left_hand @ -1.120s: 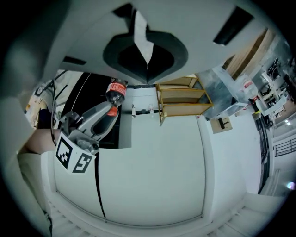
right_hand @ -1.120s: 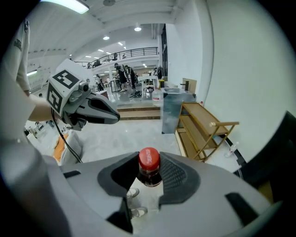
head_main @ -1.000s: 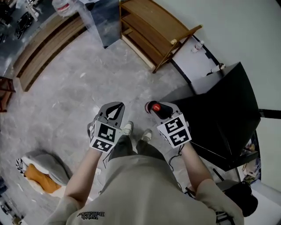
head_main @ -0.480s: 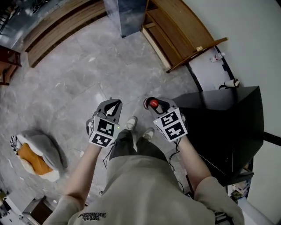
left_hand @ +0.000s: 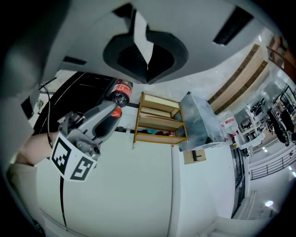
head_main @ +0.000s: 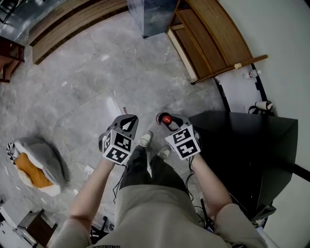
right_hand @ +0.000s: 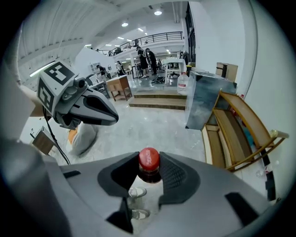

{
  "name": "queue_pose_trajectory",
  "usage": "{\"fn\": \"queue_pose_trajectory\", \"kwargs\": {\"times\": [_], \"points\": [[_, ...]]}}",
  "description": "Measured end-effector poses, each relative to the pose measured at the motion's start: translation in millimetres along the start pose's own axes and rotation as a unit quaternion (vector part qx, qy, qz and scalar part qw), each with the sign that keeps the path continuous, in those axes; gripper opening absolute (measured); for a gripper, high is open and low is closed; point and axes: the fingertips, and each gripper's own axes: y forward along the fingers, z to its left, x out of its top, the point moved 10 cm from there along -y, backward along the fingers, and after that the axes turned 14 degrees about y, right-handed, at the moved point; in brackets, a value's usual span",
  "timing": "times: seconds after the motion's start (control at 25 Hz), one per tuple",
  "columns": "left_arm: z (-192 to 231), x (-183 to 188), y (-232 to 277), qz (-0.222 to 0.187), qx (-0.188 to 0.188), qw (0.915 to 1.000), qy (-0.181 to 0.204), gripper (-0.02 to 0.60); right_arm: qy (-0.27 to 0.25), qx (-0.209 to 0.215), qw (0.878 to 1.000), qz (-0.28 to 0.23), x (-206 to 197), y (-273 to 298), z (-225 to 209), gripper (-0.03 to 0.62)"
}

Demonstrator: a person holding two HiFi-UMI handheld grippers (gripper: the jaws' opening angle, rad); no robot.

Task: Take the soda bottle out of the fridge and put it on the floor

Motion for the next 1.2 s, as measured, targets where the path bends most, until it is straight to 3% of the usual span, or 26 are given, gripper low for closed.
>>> {"fn": "queue_pose_trajectory", "kwargs": {"times": [0.6,1.2], "points": [[5.9,-88.9,130.0,0.031,-0.063,0.9972,-0.028,0.006,0.03,0.003,0.998,0.049,-54.1,159.3,-37.3,0.115],[-19.5,-224.6,270.4,0.07,-0.088,0.9877,-0.108,0.006,0.074,-0.026,0.994,0.076,-151.4,331.9,-58.4,0.115]]}}
